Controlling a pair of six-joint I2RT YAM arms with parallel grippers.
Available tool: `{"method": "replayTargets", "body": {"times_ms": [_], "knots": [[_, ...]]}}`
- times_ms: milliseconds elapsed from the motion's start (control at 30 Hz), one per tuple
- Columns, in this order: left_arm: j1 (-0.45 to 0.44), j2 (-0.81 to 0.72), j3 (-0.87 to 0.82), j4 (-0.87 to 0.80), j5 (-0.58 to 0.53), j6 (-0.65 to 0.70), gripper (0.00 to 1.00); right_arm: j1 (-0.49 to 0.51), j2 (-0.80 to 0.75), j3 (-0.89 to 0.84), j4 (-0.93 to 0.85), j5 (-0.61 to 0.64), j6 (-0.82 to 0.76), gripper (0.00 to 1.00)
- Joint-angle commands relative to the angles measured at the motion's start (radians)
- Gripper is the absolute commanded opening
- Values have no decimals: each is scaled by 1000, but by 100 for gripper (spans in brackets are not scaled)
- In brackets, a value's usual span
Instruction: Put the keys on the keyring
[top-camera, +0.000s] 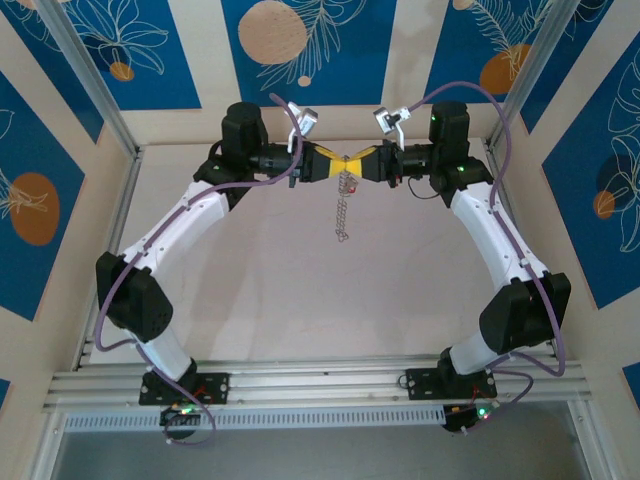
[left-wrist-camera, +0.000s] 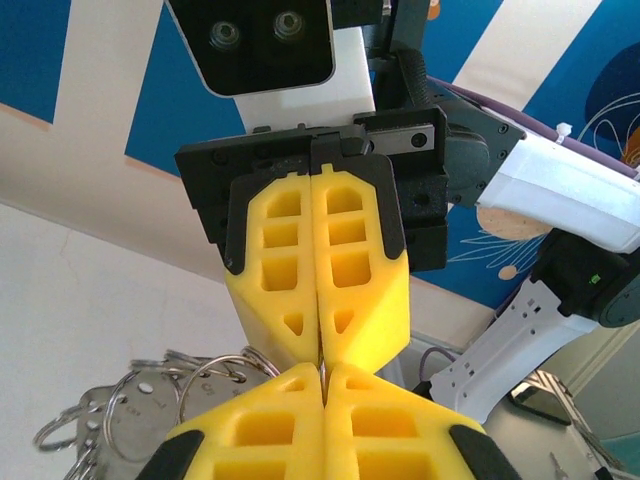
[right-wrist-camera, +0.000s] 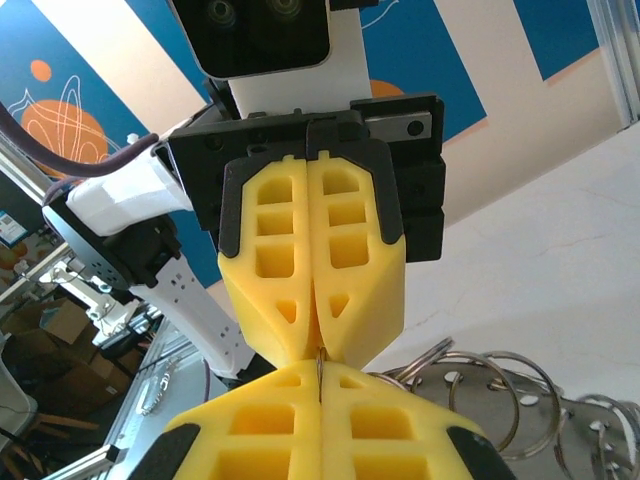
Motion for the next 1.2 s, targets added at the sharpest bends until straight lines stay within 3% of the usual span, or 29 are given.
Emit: {"method": "replayTargets", "body": {"times_ms": [0, 100, 233, 667, 800, 1167], "knots": [[-6, -5, -33, 153, -8, -67, 0, 11, -10, 35, 16, 10, 33, 15], [-6, -11, -66, 257, -30, -147, 0, -4, -42, 4, 65, 30, 69, 31], [-4, -17, -104, 393, -57, -259, 0, -29, -105, -78, 168, 58, 133, 38], [-6, -50, -161, 555, -71, -377, 0, -63, -281, -377, 497, 276, 284, 39], [-6, -56, -164, 593, -69, -409, 0, -63, -286, -431, 602, 282, 338, 39], [-9, -55, -177, 675, -64, -473, 0, 13, -258, -418, 605, 296, 301, 41]]}}
